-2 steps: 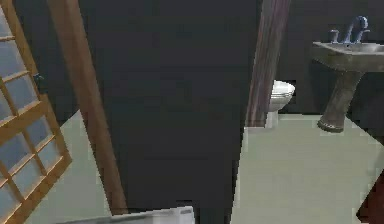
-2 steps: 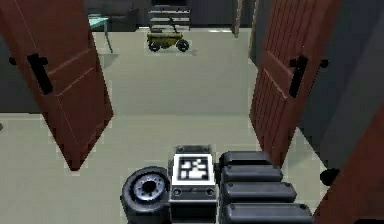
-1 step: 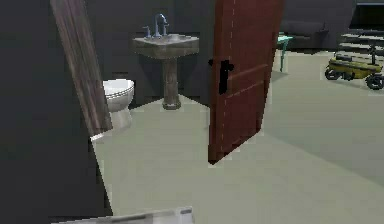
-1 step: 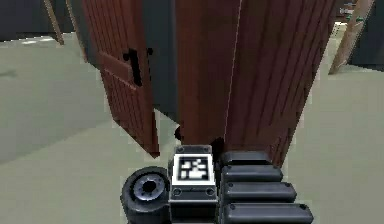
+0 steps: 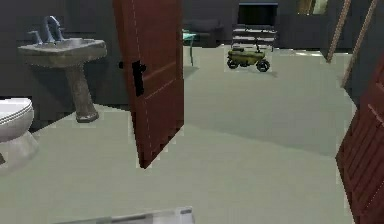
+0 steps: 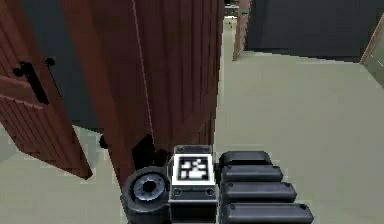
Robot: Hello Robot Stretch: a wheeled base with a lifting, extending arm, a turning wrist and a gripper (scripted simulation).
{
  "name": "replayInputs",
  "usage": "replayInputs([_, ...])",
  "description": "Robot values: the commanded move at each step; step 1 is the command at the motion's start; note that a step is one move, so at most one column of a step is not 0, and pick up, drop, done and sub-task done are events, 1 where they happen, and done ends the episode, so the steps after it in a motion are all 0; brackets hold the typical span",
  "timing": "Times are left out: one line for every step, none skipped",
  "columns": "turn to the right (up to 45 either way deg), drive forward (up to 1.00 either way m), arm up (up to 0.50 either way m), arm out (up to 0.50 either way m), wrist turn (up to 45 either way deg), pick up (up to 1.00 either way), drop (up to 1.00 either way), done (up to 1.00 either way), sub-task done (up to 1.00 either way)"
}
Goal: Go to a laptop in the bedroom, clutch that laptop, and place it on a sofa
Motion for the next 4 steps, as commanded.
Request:
replayInputs([0.0,0.10,0.00,0.00,0.0,0.00,0.00,0.00,0.00])
replayInputs([21.0,0.00,0.00,0.00,0.0,0.00,0.00,0.00,0.00])
replayInputs([0.0,0.30,0.00,0.00,0.0,0.00,0.00,0.00,0.00])
replayInputs([9.0,0.00,0.00,0.00,0.0,0.00,0.00,0.00,0.00])
